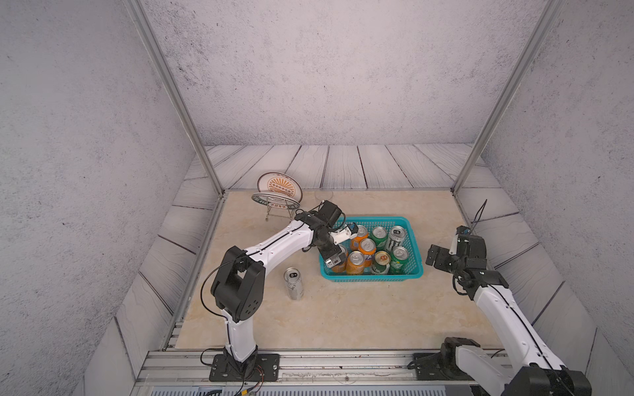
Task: Take out the drinks from the basket
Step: Pick up the drink from the basket.
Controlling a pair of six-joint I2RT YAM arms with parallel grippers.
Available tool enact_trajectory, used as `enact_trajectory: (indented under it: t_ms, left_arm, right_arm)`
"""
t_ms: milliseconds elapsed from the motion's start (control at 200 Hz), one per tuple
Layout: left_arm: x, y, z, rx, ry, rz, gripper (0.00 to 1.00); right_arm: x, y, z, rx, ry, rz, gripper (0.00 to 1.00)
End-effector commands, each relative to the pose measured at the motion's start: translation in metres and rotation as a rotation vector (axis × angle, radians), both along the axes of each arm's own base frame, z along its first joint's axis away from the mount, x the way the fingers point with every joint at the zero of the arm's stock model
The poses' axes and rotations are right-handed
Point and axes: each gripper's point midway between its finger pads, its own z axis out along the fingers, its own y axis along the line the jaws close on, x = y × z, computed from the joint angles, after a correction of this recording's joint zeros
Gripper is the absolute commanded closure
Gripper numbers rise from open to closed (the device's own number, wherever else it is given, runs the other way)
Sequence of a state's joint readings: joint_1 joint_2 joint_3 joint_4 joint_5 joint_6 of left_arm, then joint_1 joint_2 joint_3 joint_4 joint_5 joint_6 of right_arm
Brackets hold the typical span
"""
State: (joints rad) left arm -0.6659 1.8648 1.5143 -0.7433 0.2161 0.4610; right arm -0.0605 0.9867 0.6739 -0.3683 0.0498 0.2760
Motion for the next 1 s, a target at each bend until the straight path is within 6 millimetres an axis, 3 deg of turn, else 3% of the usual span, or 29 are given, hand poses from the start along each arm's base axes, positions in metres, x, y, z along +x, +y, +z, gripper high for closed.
enact_trajectory:
  t_ms: [0,545,991]
  left_arm:
    - [-0.003,-0.007,-0.005,-0.008,0.033,-0.038,0.0]
    - [-0.003,-0.017,-0.025,0.003,0.115,-0.049,0.21]
    - [-0.009,-0.015,0.007,-0.035,0.097,-0.031,0.37]
  right_arm:
    - [0.005,0.001,0.005,0.0,-0.009,0.011,0.01]
    - [0.006,0.001,0.001,0.0,0.002,0.015,0.01]
    - [0.006,0.001,0.001,0.0,0.001,0.014,0.01]
